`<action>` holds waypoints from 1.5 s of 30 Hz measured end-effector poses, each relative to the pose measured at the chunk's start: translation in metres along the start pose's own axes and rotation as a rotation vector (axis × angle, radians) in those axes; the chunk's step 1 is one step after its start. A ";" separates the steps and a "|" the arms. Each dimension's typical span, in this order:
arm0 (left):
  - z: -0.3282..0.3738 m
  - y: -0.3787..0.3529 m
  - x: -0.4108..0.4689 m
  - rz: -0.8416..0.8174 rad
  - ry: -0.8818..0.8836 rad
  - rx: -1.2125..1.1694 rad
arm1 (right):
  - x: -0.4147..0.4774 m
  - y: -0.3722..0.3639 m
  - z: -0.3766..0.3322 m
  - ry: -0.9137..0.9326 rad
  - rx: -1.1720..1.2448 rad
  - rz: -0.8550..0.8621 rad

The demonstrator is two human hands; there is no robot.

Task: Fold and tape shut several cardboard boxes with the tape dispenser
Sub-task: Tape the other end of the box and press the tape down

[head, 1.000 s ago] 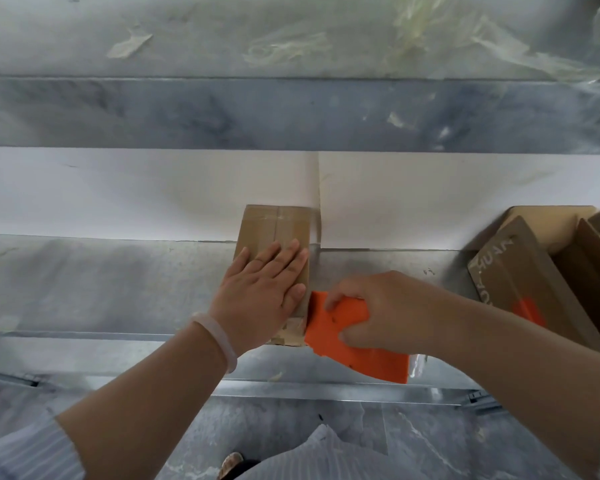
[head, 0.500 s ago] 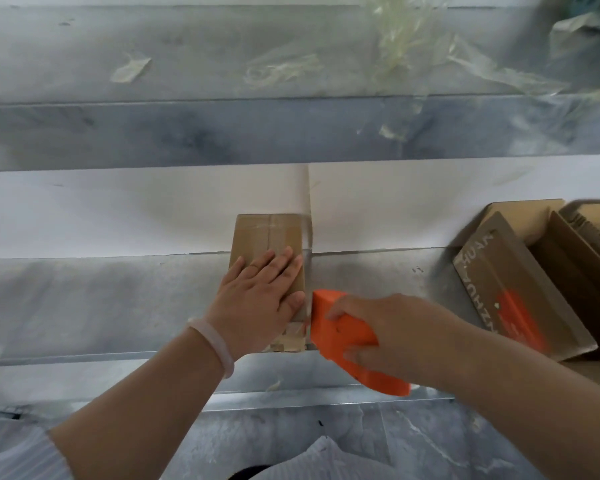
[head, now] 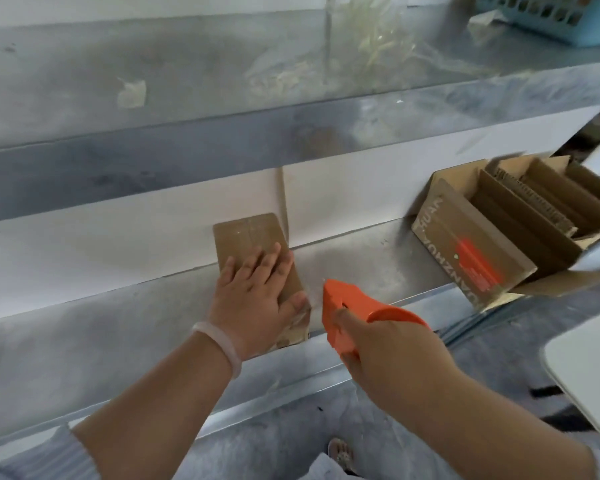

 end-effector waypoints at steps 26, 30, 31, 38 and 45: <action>-0.003 -0.002 0.000 0.032 -0.040 -0.011 | 0.020 -0.030 0.028 -0.279 0.217 0.161; -0.003 -0.004 0.001 0.041 -0.026 -0.023 | 0.043 -0.024 0.053 -0.212 0.075 0.267; -0.004 -0.004 0.000 0.043 -0.024 -0.020 | 0.051 -0.026 0.061 -0.164 -0.016 0.284; -0.003 -0.003 -0.001 0.099 -0.029 0.026 | 0.107 -0.051 0.113 0.068 -0.316 0.274; -0.002 -0.004 -0.001 0.109 -0.031 0.020 | 0.138 -0.081 0.120 0.187 -0.367 0.284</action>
Point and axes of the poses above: each hand's wrist, its own x-axis towards the middle knuckle, its own y-axis out of the back of the hand, z = x × y, the point moved 2 cm from there along x, towards the middle knuckle, and after that the axes turned 6 degrees about x, right-handed, at the moved point
